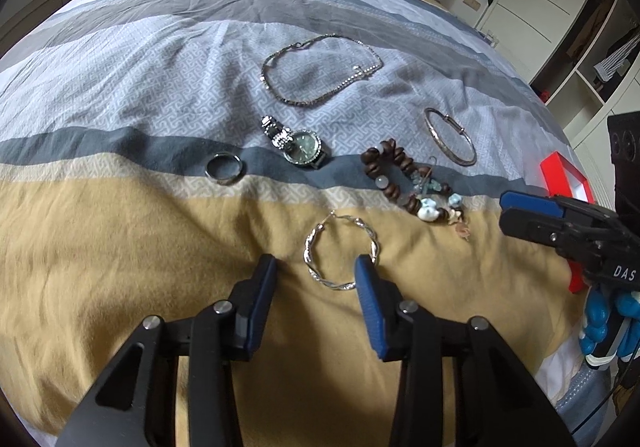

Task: Organize jewelry
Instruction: 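Move the left tool toward a twisted silver hoop while the right approaches the beaded bracelet, then grasp the twisted silver hoop with the left tool while the right grasps the beaded bracelet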

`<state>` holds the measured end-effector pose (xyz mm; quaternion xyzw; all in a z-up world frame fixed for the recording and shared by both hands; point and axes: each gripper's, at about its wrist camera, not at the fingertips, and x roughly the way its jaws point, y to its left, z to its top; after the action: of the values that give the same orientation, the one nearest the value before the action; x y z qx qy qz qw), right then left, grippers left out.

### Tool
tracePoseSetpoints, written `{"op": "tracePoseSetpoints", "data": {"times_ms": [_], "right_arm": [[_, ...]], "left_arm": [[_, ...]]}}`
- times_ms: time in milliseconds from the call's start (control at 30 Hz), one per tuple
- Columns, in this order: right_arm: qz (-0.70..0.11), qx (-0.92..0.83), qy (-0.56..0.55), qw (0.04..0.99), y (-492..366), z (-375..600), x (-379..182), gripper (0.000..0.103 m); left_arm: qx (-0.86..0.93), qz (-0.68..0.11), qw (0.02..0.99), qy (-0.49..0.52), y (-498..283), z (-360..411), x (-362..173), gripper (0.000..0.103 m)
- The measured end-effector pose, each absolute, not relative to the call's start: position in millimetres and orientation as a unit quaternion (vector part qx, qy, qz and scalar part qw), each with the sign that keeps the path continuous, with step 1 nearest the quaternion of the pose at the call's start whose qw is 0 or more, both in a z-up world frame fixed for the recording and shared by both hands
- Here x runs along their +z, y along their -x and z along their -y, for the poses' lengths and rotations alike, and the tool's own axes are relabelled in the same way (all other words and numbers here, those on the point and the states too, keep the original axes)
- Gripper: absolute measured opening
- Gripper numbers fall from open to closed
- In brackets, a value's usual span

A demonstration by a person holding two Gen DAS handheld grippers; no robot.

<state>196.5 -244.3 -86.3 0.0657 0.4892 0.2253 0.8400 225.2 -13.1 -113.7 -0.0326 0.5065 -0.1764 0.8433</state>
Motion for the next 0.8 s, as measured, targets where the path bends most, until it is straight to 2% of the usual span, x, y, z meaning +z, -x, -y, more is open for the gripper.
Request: {"op": "tracePoseSetpoints", "data": {"times_ms": [133, 300, 433, 800], "right_arm": [[-0.487, 0.227, -0.067, 0.841, -201, 242, -86, 0.047], [-0.487, 0.232, -0.063, 0.839, -205, 236, -87, 0.047], [-0.487, 0.235, -0.059, 0.839, -208, 232, -88, 0.047], [-0.487, 0.248, -0.047, 0.836, -221, 215, -88, 0.047]], "left_arm": [[-0.162, -0.508, 0.846, 0.024, -229, 13, -117, 0.024], [-0.156, -0.509, 0.847, 0.015, -231, 14, -119, 0.020], [-0.144, -0.508, 0.849, 0.015, -233, 11, -120, 0.009], [-0.141, -0.500, 0.853, 0.039, -231, 5, -122, 0.007]]}}
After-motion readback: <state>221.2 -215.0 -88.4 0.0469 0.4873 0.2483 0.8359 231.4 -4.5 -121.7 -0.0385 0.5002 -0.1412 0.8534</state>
